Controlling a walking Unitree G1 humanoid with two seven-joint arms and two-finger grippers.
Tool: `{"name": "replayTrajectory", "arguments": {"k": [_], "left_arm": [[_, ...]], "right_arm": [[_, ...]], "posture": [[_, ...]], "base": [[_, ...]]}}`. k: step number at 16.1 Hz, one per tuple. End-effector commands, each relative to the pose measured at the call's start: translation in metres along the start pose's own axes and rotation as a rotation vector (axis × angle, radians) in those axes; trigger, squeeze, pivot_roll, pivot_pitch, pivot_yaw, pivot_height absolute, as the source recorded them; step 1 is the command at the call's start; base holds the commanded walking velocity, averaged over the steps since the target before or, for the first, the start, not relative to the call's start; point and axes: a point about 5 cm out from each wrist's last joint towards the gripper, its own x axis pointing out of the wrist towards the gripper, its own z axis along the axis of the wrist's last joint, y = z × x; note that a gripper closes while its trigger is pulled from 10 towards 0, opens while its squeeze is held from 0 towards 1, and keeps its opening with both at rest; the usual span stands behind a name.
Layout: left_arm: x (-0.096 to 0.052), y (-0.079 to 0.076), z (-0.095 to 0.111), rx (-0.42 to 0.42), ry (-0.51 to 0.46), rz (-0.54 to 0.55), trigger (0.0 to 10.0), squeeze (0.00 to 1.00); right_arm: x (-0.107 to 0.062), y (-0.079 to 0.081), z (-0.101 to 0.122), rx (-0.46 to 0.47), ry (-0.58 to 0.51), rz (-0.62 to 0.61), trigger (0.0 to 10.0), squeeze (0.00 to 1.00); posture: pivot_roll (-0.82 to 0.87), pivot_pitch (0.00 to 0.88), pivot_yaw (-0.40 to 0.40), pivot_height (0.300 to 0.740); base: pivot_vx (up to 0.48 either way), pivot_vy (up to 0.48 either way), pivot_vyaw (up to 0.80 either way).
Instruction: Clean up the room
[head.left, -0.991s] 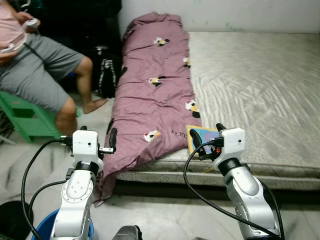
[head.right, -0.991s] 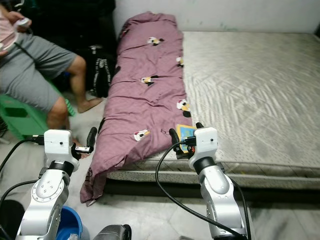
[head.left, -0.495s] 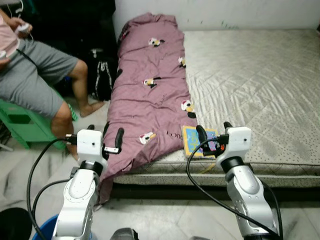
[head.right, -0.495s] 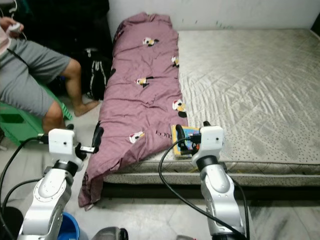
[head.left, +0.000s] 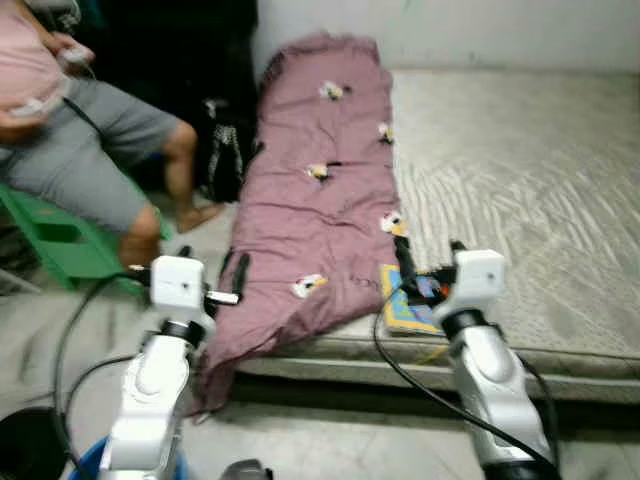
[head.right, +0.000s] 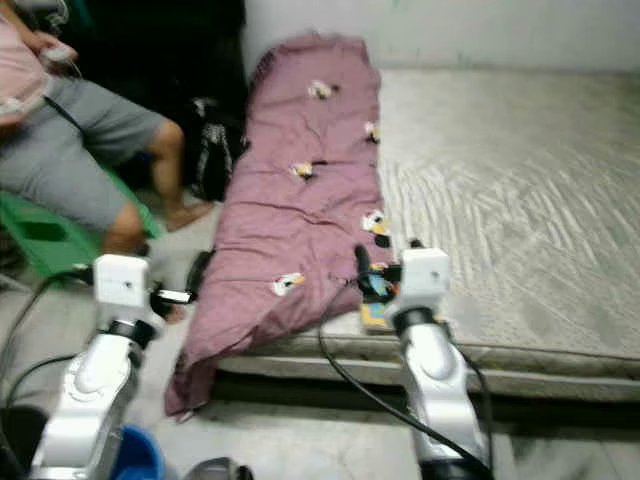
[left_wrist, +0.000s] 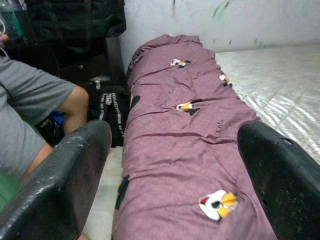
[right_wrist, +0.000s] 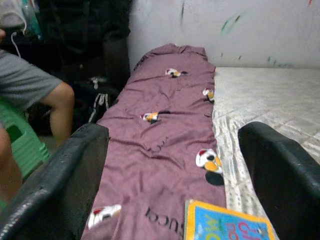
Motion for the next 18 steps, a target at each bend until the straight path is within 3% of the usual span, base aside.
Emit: {"name": "replayTrajectory", "arguments": {"k": [1,5,9,12,14,16,18], "left_arm": [[0.003,-0.003,0.003,-0.006,-0.017,-0.013,10.0,0.0],[0.004,-0.005,0.003,-0.016,-0.018,-0.019,10.0,0.0],[0.015,-0.009,0.001,-0.01,-0.024,-0.01,10.0,0.0],[0.023,-0.007,-0.004,0.007,-0.007,0.008,10.0,0.0],[0.029,-0.016,-0.008,0.015,0.008,-0.047,10.0,0.0],[0.033,-0.018,-0.008,-0.015,0.006,-0.036,10.0,0.0],[0.028,-0.013,-0.012,-0.015,0.015,0.014,10.0,0.0]], "right_arm": [[-0.003,-0.008,-0.005,-0.015,0.019,-0.023,10.0,0.0],[-0.002,-0.009,-0.005,-0.019,0.017,-0.023,10.0,0.0],[0.002,-0.013,-0.009,-0.053,0.015,-0.054,10.0,0.0],[0.005,-0.014,-0.013,-0.069,0.007,-0.121,10.0,0.0],[0.004,-0.015,-0.016,-0.057,0.006,-0.139,10.0,0.0],[0.002,-0.013,-0.016,-0.057,0.0,-0.127,10.0,0.0],[0.004,-0.012,-0.018,-0.059,0.011,-0.101,10.0,0.0]], "posture": [[-0.03,0.0,0.027,0.74],[-0.03,0.0,0.027,0.74],[-0.01,0.0,0.025,0.74],[-0.05,0.0,0.09,0.74],[-0.08,0.0,0.125,0.74],[-0.07,0.0,0.113,0.74],[-0.04,0.0,0.073,0.74]], "base": [[0.356,0.0,0.0],[0.359,0.0,0.0],[0.0,0.0,0.0],[0.0,0.0,0.0],[0.0,0.0,0.0],[0.0,0.0,0.0],[0.0,0.0,0.0]]}}
